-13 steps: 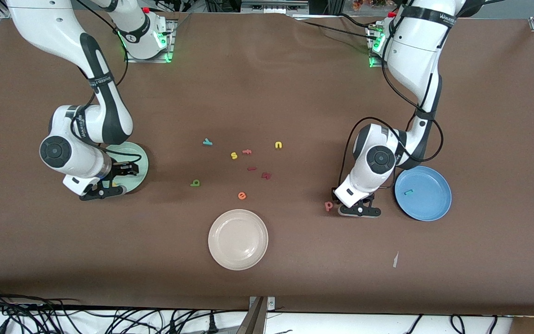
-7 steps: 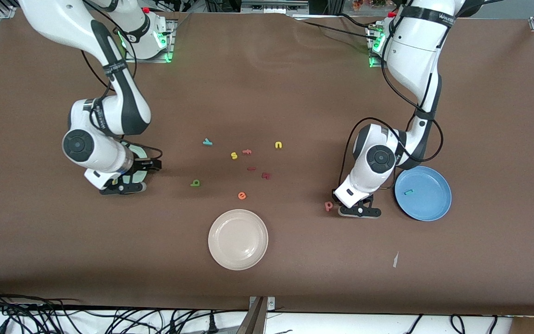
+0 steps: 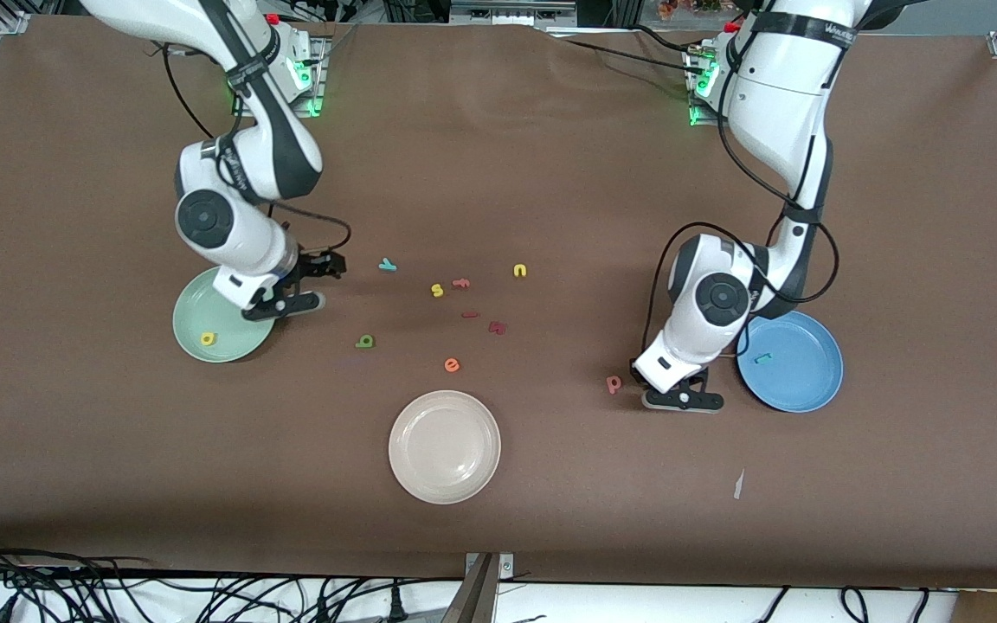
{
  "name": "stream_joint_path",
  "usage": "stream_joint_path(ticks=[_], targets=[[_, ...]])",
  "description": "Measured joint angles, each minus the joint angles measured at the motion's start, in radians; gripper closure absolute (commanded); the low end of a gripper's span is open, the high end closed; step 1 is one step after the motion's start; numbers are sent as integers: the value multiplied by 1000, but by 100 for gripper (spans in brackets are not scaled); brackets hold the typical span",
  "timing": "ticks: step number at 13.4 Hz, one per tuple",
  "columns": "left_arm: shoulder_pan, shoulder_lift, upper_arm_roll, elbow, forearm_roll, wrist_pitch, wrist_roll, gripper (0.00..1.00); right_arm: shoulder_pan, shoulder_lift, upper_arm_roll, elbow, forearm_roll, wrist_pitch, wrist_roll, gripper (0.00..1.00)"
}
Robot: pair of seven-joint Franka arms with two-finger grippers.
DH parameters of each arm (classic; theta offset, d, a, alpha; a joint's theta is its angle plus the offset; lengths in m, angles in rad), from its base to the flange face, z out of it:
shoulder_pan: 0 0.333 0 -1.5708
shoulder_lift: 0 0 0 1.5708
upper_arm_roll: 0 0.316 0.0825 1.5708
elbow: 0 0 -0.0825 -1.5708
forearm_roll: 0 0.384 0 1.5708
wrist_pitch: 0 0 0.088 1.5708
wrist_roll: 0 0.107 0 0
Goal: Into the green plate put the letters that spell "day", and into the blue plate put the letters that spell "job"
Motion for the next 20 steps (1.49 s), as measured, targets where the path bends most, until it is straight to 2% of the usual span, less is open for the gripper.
stream_joint_path(ticks=[4,7,9,11,12,15,17,18,20], targets=[[130,-115,8,-9,0,-170,168,88,5,-17,112,-115,-9,147,-14,0],[235,-178,7,-87,0,-192,375,81,10,-17,151,-143,-26,163,-161,0],[263,-189,7,-132,0,-190,420,64,9,-16,153,-149,-40,177,-296,0],[263,-189,1,-150,0,-186,421,27,8,-4,152,-158,-92,229,-365,0],[262,-189,-3,-152,0,-186,420,22,8,9,152,-161,-133,258,-375,0],[262,-189,-6,-152,0,-186,420,21,12,69,156,-167,-262,346,-378,2],[261,-189,-7,-152,-2,-184,419,21,16,104,157,-167,-304,393,-379,5],[257,-189,-9,-152,-19,-181,416,21,18,116,157,-167,-313,408,-381,8],[217,-187,-15,-146,-131,-178,400,21,27,132,158,-167,-324,427,-385,21]])
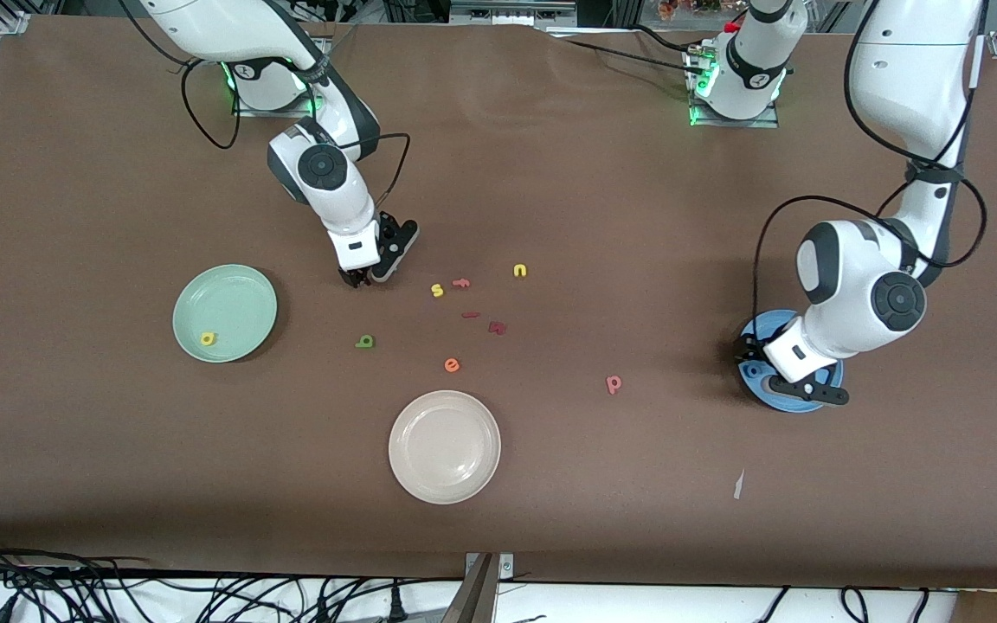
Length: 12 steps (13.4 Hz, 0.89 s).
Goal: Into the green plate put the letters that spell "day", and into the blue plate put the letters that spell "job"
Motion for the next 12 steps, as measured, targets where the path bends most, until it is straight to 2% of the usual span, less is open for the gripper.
stream_joint_path(ticks=[2,5,7,9,10,12], targets=[[-87,24,-4,37,-61,5,-63,21,13,3,1,0,-1,2,-3,36],[-204,99,-4,140,-66,8,-241,21,18,0,3,2,-2,3,-4,53],[-248,150,0,208,-66,12,-336,21,19,-4,3,3,-2,3,-5,63],[-279,204,11,268,-66,21,-394,21,21,-6,3,3,-2,3,-6,80],[-291,229,15,284,-66,37,-411,21,21,-6,3,4,-2,3,-6,89],[-312,268,19,296,-66,67,-426,21,22,-8,4,4,-2,3,-7,100]])
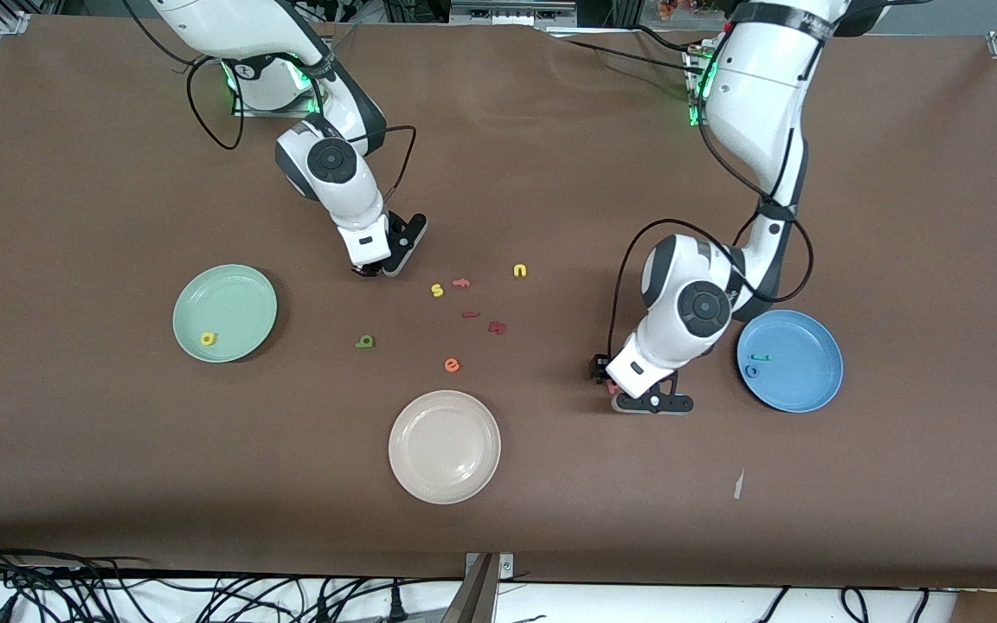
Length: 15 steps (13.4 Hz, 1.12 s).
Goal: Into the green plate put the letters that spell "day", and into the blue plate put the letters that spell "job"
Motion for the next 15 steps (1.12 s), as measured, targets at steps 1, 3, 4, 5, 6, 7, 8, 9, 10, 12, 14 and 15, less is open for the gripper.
stream_joint_path(ticks=[1,3,4,5,6,7,8,9,10,12,14,15], targets=[[-5,12,3,1,0,7,-2,23,0,0,0,0,0,0,0,100],[-9,23,13,3,0,12,-3,35,0,0,0,0,0,0,0,100],[-9,24,15,3,0,14,-3,38,0,0,-1,1,0,0,0,100],[-9,24,16,3,0,16,-3,39,0,0,-4,4,0,-3,0,100],[-9,25,17,3,0,16,-3,39,-1,-2,-13,14,0,-20,0,100],[-9,27,17,3,0,16,-2,42,-3,-10,-26,32,0,-72,0,100],[-9,27,17,3,0,16,-2,45,-5,-27,-38,62,0,-158,0,100],[-10,27,19,3,0,16,-2,50,-6,-51,-52,98,0,-263,0,100],[-11,27,20,3,0,16,-2,54,-7,-76,-66,135,0,-372,1,100],[-14,28,25,3,0,16,-2,58,-9,-117,-97,217,1,-578,2,100],[-16,29,29,3,0,16,-1,62,-10,-133,-152,280,1,-689,2,100],[-17,30,32,3,0,16,-1,66,-11,-135,-190,299,2,-708,1,100]])
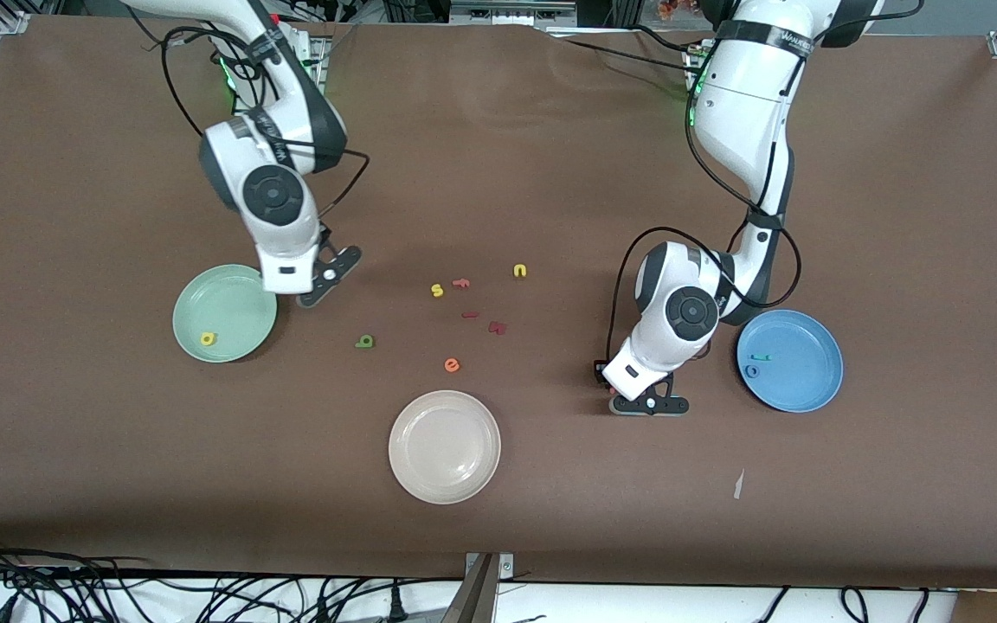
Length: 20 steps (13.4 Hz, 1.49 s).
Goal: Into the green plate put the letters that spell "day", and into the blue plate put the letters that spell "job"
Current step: 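Drop the teal y on the green plate while the left gripper drops the d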
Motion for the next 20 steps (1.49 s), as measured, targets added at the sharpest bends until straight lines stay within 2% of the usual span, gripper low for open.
stream_joint_path(ticks=[2,4,7,9,10,11,12,14,16,17,18,19,20], targets=[[-2,2,5,0,0,0,0,73,-3,1,-93,12,13,-5,-1,100],[-4,0,11,2,0,0,12,73,-20,12,-178,13,78,-3,-3,100],[-4,1,40,4,0,-6,42,73,-101,74,-201,40,210,3,-2,100],[5,-14,56,16,0,-73,52,73,-144,151,-202,86,271,6,-2,100],[21,-34,64,25,0,-126,62,73,-153,187,-202,108,289,8,-1,75],[56,-66,62,32,1,-182,90,73,-158,217,-202,129,299,10,8,25],[111,-109,48,30,1,-235,129,73,-161,236,-202,147,307,11,24,0],[263,-207,-7,-11,6,-301,233,72,-168,236,-202,177,324,6,36,0],[386,-284,-35,-95,7,-318,391,69,-168,209,-197,201,331,-20,72,0],[431,-304,-40,-132,7,-318,473,64,-166,191,-184,204,332,-29,114,0],[462,-311,-43,-155,7,-317,533,45,-165,176,-159,204,333,-34,173,0],[480,-311,-45,-171,7,-315,571,11,-162,167,-128,205,334,-34,253,0],[487,-311,-46,-187,7,-310,586,0,-158,162,-97,205,339,-32,342,0]])
